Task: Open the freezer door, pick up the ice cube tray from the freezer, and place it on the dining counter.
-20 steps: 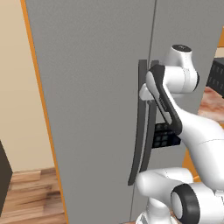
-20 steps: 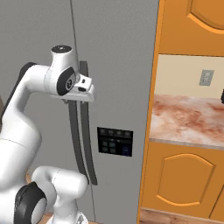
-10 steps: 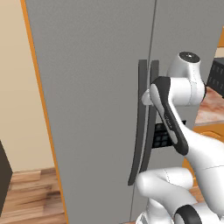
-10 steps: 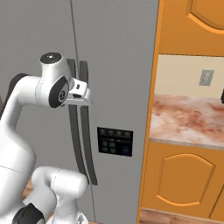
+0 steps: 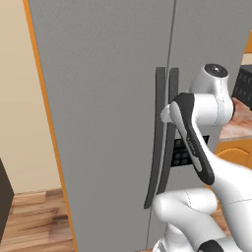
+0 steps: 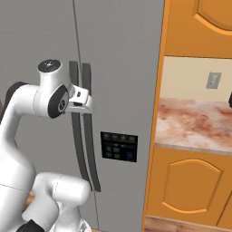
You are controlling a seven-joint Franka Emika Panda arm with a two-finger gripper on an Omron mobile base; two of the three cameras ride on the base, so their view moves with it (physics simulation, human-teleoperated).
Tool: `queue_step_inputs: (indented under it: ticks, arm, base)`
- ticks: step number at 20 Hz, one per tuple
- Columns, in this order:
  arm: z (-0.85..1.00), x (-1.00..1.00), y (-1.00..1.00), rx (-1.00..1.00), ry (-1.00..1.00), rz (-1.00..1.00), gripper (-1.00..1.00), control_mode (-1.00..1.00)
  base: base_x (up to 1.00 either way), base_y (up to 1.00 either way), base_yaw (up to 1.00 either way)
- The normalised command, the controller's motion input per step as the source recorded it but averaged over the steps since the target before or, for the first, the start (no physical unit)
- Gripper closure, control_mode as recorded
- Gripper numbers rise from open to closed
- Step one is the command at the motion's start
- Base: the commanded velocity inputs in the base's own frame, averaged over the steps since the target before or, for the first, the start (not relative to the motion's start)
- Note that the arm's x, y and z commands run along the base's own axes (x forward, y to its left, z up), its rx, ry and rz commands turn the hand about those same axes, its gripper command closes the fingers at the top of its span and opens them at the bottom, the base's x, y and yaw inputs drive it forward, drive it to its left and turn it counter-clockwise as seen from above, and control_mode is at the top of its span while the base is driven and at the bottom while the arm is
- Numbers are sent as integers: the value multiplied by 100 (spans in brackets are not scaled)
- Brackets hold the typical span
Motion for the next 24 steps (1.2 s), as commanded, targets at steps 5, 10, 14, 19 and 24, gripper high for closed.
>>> queue_step_inputs:
  ticks: [5,10,14,19,24]
  arm:
    - [0,0,0,0,0,0,-100,100]
    - [0,0,0,0,0,0,-100,100]
    - [0,0,0,0,0,0,-100,100]
    - [0,0,0,0,0,0,-100,100]
    - [0,0,0,0,0,0,-100,100]
  base:
    - [-6,6,0]
    - [-19,34,0]
    - [-15,51,0]
    - [-17,41,0]
    - [-29,20,0]
